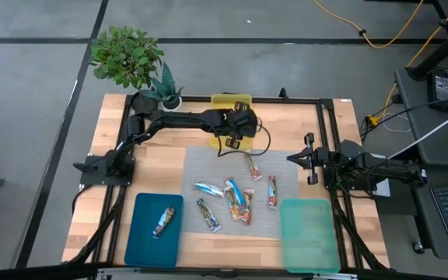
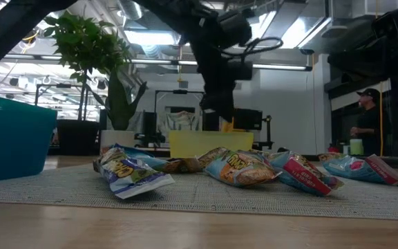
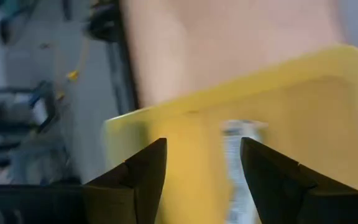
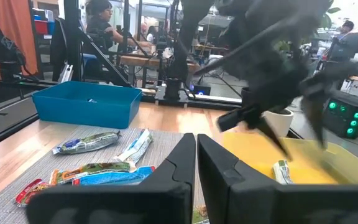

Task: Pick and place Granola Bars by type
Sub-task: Put the left yellow granola bar into the yellow bin

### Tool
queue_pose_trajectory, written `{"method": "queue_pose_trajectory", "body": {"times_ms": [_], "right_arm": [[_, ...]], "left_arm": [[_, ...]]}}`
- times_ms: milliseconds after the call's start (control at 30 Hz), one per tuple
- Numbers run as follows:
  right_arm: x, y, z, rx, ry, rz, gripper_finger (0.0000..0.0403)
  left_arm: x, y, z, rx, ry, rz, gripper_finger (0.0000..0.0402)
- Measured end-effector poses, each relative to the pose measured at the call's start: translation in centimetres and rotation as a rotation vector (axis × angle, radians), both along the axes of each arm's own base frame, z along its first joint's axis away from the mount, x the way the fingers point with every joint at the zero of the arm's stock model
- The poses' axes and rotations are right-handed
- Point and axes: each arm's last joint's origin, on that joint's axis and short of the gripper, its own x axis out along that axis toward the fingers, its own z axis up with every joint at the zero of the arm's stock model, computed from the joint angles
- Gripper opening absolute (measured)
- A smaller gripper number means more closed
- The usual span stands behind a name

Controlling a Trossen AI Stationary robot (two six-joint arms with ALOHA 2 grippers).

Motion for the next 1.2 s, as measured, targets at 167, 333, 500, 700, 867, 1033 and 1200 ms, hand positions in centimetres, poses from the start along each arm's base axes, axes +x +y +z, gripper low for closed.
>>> {"method": "queue_pose_trajectory", "body": {"times_ms": [167, 333, 500, 700, 867, 1033, 1200], "right_arm": [[0.0, 0.0, 0.0, 0.0, 0.0, 0.001, 0.0022], [0.0, 0.0, 0.0, 0.0, -0.001, 0.0, 0.0022], [0.0, 0.0, 0.0, 0.0, -0.001, 0.001, 0.0022], [0.0, 0.0, 0.0, 0.0, -0.001, 0.0, 0.0022], [0.0, 0.0, 0.0, 0.0, 0.0, 0.001, 0.0022], [0.0, 0.0, 0.0, 0.0, 0.0, 0.0, 0.0022], [0.0, 0.0, 0.0, 0.0, -0.001, 0.0, 0.0022]], "left_arm": [[0.4, 0.4, 3.4, -0.048, -0.188, 0.128, 0.0195], [0.0, 0.1, 6.8, -0.183, -0.385, 0.196, 0.0195], [-0.9, -0.5, 8.5, -0.338, -0.446, 0.188, 0.0189], [-1.8, -1.7, 7.8, -0.497, -0.327, 0.193, 0.0184], [-2.8, -3.9, 6.8, -0.574, -0.166, 0.245, 0.0184], [-2.6, -7.0, 6.6, -0.617, -0.134, 0.243, 0.0184], [-3.3, -10.7, 6.0, -0.622, -0.012, 0.224, 0.0184]]}}
